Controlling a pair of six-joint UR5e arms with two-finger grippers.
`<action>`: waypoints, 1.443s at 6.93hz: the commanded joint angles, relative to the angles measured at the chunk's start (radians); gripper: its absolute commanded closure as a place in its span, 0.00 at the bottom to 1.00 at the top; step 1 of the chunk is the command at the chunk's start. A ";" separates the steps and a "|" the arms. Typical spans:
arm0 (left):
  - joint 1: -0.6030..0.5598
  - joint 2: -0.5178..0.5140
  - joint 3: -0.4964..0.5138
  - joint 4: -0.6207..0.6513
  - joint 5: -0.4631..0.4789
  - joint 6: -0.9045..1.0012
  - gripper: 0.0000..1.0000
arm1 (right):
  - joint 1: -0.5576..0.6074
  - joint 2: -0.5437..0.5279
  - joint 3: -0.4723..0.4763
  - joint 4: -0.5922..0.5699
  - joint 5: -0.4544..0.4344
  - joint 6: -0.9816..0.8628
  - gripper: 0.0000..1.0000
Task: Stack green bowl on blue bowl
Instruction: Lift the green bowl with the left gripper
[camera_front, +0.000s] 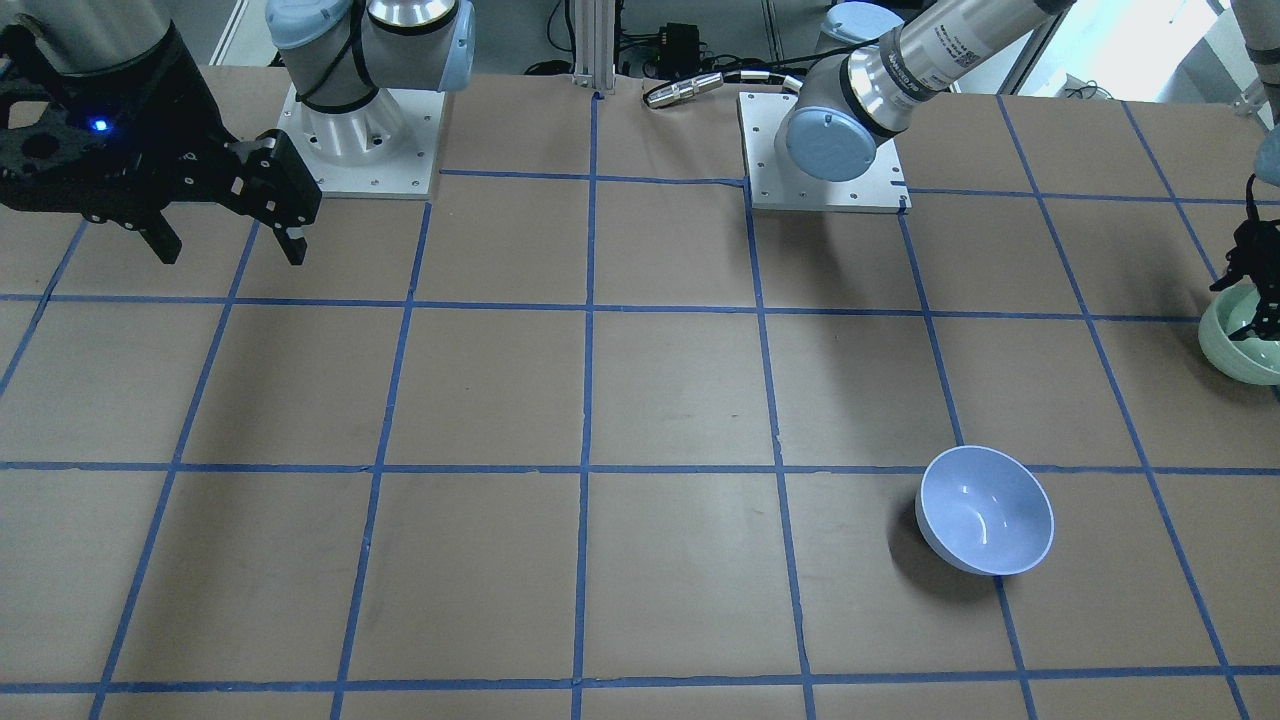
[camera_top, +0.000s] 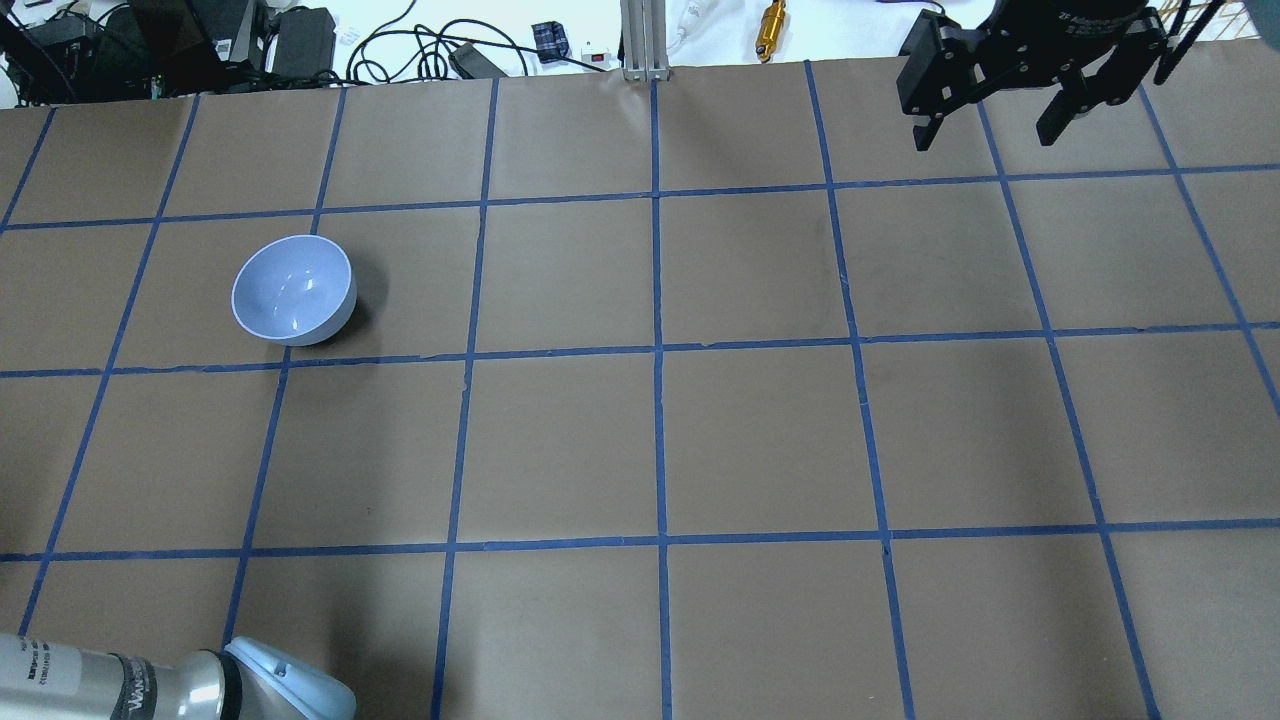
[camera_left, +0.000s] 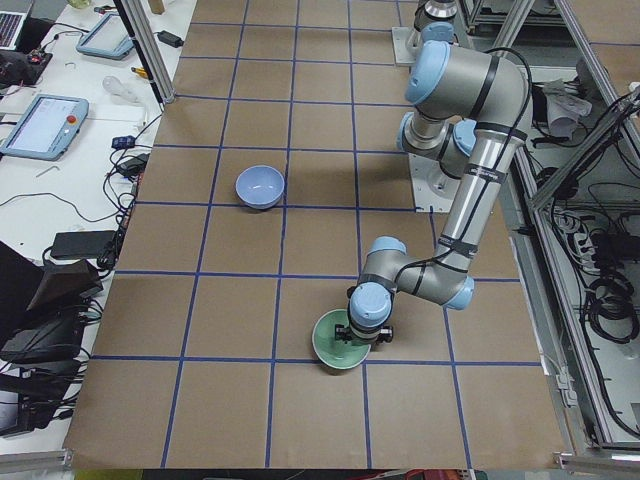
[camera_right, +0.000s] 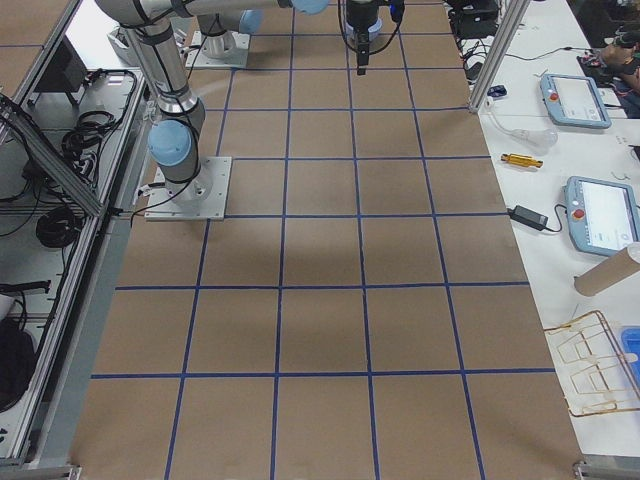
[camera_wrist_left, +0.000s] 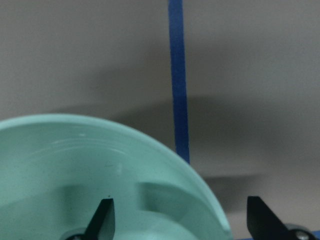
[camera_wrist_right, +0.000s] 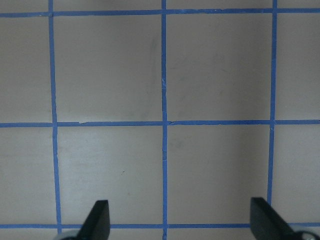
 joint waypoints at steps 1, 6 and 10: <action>0.000 -0.002 -0.006 0.041 0.001 -0.001 1.00 | 0.000 0.000 0.000 0.000 0.000 -0.001 0.00; 0.000 -0.002 -0.006 0.060 -0.001 0.039 1.00 | 0.000 -0.001 0.000 0.000 0.000 0.000 0.00; -0.003 0.030 0.008 0.060 -0.004 0.022 1.00 | 0.000 0.000 0.000 0.000 0.000 0.000 0.00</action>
